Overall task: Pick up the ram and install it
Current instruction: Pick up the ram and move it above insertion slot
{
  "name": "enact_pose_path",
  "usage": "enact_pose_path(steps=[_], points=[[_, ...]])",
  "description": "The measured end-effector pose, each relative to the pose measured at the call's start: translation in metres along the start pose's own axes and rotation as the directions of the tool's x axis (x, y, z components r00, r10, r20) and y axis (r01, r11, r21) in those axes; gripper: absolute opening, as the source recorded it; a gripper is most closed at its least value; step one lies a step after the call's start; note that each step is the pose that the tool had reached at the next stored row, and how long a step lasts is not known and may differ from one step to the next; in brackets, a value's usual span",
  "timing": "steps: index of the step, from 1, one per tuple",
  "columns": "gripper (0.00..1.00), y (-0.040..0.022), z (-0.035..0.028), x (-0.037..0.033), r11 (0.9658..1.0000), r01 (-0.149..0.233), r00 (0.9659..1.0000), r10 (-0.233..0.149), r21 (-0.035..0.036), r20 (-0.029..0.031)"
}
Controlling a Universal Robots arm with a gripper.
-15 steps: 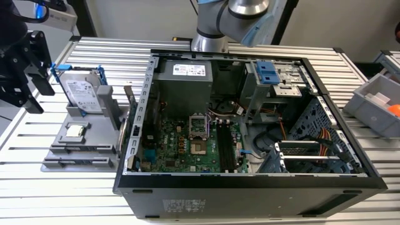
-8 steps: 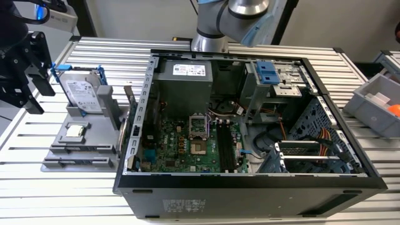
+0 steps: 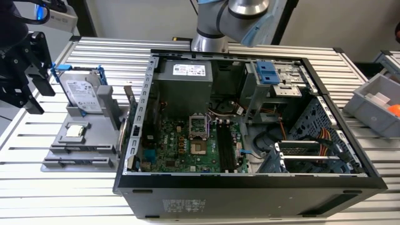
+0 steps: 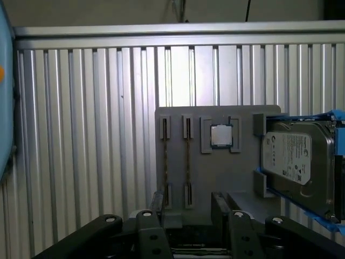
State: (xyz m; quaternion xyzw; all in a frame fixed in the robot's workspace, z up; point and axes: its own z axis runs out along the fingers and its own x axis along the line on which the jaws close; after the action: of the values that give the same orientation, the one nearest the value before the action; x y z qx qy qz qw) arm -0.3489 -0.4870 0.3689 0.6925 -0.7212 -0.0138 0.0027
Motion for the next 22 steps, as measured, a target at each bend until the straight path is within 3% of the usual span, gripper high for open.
enact_pose_path(steps=[12,22], points=[[1.00,0.0000,0.0028,0.0001,1.0000,0.000,1.0000,0.000,-0.0006,0.0000],[1.00,-0.0001,0.0091,0.0001,0.9998,0.000,1.0000,0.000,-0.0196,-0.0008]])
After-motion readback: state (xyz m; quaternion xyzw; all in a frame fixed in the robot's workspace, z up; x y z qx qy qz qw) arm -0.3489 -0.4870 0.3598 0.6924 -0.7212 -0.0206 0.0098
